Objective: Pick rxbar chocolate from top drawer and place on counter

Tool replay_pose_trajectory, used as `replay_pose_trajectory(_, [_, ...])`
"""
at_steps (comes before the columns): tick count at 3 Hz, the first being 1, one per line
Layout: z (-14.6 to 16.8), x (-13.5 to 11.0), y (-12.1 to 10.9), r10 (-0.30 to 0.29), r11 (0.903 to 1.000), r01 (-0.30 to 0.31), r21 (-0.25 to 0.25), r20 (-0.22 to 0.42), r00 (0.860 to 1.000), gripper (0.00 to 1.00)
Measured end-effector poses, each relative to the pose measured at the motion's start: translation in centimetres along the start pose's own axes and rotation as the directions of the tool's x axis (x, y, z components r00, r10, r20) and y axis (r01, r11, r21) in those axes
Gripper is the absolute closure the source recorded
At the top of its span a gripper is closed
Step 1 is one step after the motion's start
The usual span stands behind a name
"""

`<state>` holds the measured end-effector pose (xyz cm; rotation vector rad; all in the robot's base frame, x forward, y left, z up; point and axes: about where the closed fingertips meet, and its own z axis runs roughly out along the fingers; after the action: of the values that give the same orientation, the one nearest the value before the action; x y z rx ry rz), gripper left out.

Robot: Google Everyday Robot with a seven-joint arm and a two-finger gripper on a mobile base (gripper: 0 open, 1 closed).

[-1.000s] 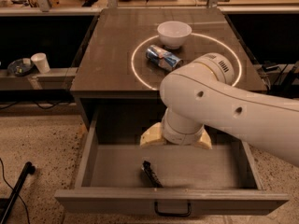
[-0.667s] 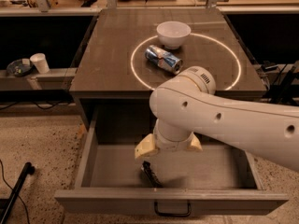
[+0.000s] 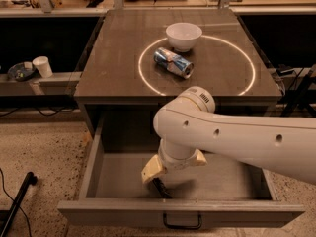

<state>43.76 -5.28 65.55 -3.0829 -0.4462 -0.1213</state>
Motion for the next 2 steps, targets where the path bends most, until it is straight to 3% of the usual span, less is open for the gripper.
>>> replay_pose_trajectory(2, [3.3, 0.1, 0.1, -0.032, 0.9994, 0.031, 0.017, 0.018, 0.999, 0.00])
